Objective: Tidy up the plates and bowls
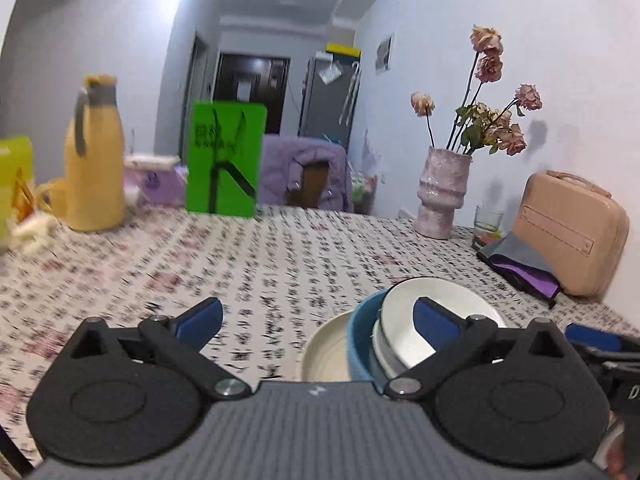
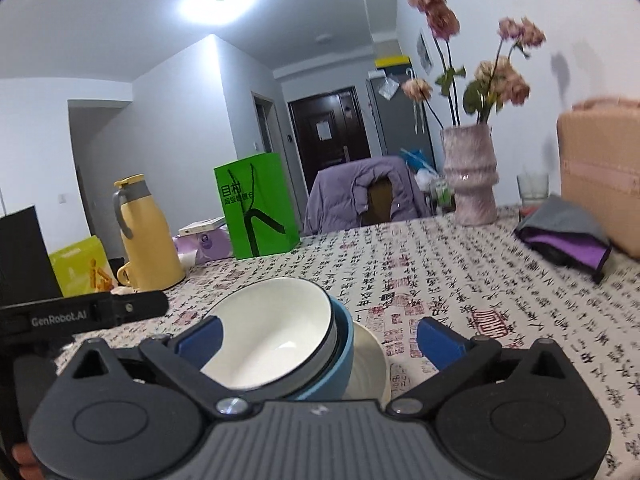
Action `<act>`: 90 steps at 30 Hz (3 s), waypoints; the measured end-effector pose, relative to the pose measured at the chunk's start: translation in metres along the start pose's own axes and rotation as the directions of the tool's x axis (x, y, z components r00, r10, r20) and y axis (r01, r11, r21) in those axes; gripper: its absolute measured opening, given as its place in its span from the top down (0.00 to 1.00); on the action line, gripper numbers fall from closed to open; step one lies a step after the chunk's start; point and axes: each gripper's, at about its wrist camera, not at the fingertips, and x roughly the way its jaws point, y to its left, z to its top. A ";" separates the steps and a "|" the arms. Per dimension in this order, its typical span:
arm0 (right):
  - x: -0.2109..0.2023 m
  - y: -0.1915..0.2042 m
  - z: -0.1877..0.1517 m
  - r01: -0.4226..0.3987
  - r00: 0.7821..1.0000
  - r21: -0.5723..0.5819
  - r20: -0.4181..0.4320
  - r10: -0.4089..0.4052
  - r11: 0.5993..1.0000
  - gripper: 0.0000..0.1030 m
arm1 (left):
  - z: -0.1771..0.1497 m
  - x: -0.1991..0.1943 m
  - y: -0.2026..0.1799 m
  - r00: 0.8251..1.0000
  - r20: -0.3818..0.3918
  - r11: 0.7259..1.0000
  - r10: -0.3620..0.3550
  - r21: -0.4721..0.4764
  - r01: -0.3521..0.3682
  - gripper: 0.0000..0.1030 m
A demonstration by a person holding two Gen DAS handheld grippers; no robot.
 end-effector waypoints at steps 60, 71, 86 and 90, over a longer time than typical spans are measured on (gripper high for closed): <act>-0.105 0.045 -0.073 0.015 0.999 -0.085 -0.027 -0.018 0.996 0.00 | -0.092 -0.147 0.021 0.994 0.104 0.996 0.011 0.091 -0.021 0.00; -0.105 0.045 -0.073 0.014 0.999 -0.086 -0.028 -0.016 0.996 0.00 | -0.091 -0.147 0.020 0.994 0.106 0.996 0.013 0.090 -0.022 0.00; -0.105 0.046 -0.074 0.013 0.999 -0.086 -0.029 -0.016 0.996 0.00 | -0.092 -0.147 0.021 0.994 0.105 0.996 0.007 0.082 -0.016 0.00; -0.105 0.046 -0.074 0.012 0.999 -0.087 -0.030 -0.015 0.996 0.00 | -0.092 -0.147 0.021 0.995 0.103 0.997 0.007 0.082 -0.015 0.00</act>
